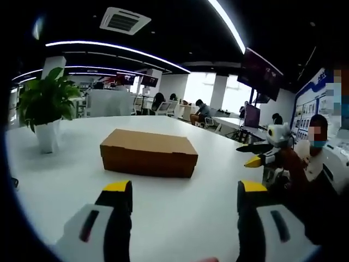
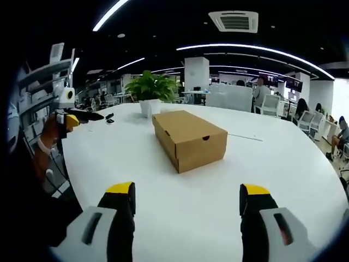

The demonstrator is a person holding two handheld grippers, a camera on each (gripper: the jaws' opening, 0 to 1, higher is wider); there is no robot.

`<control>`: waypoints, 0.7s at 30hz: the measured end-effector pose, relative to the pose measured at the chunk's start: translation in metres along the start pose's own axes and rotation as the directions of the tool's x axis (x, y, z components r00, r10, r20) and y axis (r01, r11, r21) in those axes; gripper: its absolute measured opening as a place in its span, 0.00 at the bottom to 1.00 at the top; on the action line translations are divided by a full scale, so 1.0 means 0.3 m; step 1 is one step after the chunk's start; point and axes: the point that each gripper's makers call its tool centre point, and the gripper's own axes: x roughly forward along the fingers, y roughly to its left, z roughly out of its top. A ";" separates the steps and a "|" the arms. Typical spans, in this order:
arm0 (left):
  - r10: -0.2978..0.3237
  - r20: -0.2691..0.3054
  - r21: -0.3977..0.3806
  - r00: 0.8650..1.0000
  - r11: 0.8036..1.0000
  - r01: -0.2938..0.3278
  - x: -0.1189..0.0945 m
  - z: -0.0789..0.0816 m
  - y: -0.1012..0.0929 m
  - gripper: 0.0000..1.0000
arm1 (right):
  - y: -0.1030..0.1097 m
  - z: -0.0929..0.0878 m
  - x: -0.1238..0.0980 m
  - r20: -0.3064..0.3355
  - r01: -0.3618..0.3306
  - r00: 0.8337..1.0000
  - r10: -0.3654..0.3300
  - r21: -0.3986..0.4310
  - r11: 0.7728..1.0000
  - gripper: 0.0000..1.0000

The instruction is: Operate the shoe box by opening the lid, removing the specified soft item, and placing it in the target area until the item is outside and the box remains undamaged.

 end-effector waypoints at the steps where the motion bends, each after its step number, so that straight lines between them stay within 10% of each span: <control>1: -0.001 -0.006 0.005 1.000 1.000 0.001 0.007 0.002 0.000 0.81 | -0.002 0.000 0.000 0.000 0.000 1.000 0.000 0.002 1.000 0.81; 21: -0.034 -0.055 0.066 0.998 0.997 0.037 0.069 0.031 0.021 0.81 | -0.012 0.002 0.040 0.001 -0.026 1.000 0.026 0.055 0.998 0.81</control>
